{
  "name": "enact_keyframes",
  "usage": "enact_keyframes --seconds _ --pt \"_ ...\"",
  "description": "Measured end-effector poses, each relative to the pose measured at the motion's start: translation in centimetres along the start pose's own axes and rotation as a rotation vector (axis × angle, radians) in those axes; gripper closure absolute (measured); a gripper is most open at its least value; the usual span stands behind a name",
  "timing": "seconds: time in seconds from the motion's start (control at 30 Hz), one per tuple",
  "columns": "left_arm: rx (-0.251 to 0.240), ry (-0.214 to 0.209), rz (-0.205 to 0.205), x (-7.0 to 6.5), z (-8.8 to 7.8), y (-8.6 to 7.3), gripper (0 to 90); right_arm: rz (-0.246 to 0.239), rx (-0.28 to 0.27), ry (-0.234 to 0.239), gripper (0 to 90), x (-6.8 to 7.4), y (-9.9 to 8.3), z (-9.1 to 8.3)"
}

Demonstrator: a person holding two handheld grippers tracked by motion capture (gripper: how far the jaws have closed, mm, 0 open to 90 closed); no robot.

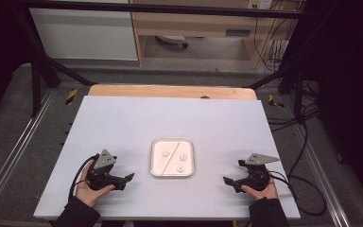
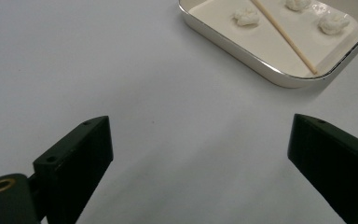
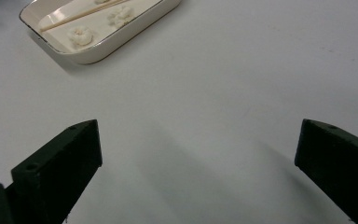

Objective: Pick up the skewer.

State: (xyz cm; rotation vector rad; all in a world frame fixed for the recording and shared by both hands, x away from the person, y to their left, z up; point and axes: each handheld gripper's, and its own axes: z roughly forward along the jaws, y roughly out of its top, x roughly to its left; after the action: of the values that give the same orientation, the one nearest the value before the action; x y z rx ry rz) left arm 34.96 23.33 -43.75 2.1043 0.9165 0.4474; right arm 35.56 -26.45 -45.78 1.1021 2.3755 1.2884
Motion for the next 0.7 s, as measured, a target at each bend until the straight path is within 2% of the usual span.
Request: enact_keyframes --seconds 0.23,0.5,0.7 --pt "0.004 0.0 0.003 -0.8 0.5 1.2 7.0 -0.002 0.004 -0.001 1.2 0.0 0.0 0.0" --pt "0.026 0.004 0.03 -2.0 1.3 2.5 7.4 -0.001 0.004 -0.003 1.2 0.0 0.0 0.0" --pt "0.032 -0.006 0.035 -3.0 2.1 3.8 8.3 0.0 0.005 -0.001 1.2 0.0 0.0 0.0"
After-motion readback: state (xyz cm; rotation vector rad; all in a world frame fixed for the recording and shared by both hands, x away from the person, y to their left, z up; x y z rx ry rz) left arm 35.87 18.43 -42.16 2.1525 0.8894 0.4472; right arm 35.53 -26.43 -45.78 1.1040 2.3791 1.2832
